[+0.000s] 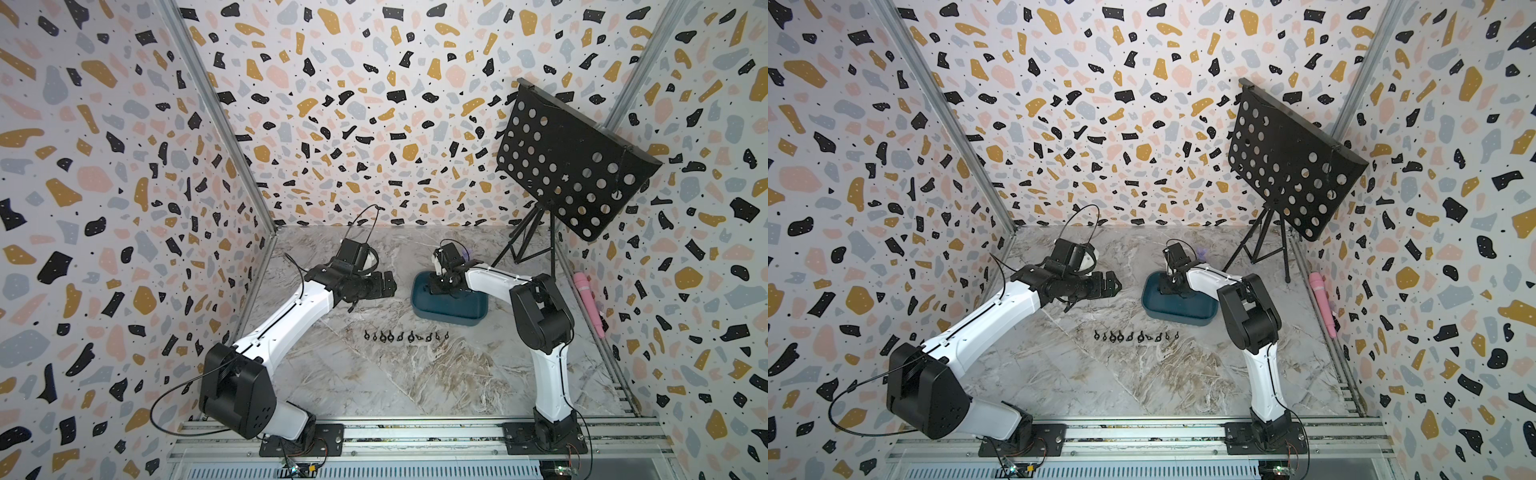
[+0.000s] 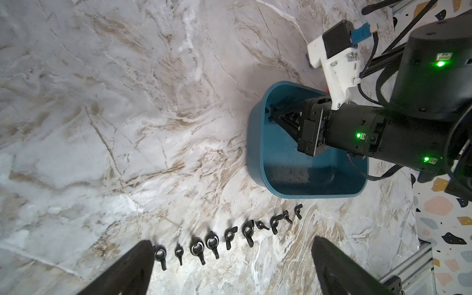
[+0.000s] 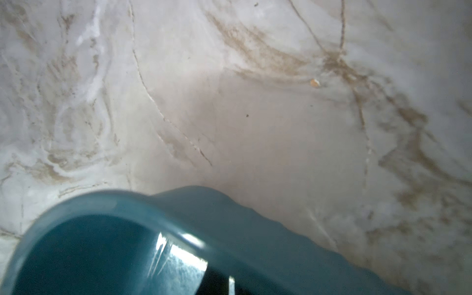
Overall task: Take out the wing nut from the storage box
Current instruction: Pick up the wing nut from the storage box.
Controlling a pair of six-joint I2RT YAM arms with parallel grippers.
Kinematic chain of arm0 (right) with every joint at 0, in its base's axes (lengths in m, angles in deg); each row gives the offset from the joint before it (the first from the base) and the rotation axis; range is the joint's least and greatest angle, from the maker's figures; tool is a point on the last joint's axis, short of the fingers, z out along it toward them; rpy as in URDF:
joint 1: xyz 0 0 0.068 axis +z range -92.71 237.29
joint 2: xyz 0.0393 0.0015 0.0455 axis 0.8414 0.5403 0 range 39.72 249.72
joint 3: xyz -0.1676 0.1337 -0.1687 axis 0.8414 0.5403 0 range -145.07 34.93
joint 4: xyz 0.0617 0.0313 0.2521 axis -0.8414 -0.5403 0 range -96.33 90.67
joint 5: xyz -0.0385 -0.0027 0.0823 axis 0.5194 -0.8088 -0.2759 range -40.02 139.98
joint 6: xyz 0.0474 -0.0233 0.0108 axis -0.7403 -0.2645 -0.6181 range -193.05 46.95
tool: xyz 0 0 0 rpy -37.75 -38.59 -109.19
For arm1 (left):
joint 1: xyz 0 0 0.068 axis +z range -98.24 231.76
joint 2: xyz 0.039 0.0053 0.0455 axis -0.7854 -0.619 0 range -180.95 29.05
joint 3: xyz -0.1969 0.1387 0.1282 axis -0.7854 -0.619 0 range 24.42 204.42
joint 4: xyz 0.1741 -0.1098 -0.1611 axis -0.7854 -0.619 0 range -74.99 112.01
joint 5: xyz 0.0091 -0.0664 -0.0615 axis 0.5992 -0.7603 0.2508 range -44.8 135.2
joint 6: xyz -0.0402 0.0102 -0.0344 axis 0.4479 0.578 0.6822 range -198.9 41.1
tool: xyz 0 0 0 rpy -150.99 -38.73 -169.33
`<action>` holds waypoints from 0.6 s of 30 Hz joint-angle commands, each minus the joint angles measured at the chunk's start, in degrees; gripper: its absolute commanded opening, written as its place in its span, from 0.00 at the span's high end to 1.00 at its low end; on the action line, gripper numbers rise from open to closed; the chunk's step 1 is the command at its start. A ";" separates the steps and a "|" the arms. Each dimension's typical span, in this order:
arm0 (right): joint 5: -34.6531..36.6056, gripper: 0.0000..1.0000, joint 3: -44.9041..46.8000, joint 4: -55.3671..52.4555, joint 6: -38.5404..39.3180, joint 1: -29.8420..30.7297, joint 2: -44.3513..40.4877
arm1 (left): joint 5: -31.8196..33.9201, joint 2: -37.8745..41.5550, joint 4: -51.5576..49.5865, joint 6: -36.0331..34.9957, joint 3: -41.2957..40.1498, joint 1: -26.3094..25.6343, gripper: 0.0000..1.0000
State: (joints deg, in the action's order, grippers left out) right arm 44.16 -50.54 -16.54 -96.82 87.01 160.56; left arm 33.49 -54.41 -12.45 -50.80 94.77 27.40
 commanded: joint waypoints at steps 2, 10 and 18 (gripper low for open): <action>-0.85 1.00 1.99 -0.37 0.23 0.08 -6.94 | -0.25 1.38 0.71 -0.16 -0.23 0.41 0.00; -2.99 1.00 4.94 -0.09 0.39 0.09 -12.60 | -1.02 1.33 0.78 0.21 -0.29 0.42 0.03; -8.45 1.00 8.69 -0.06 -0.32 -0.19 -20.81 | -5.41 -0.51 4.94 0.03 -0.19 0.39 0.17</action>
State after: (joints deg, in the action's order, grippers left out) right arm 38.98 -42.13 -16.08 -96.87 86.99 144.10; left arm 31.04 -54.50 -11.62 -50.65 94.77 27.40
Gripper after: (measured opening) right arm 0.059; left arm 0.841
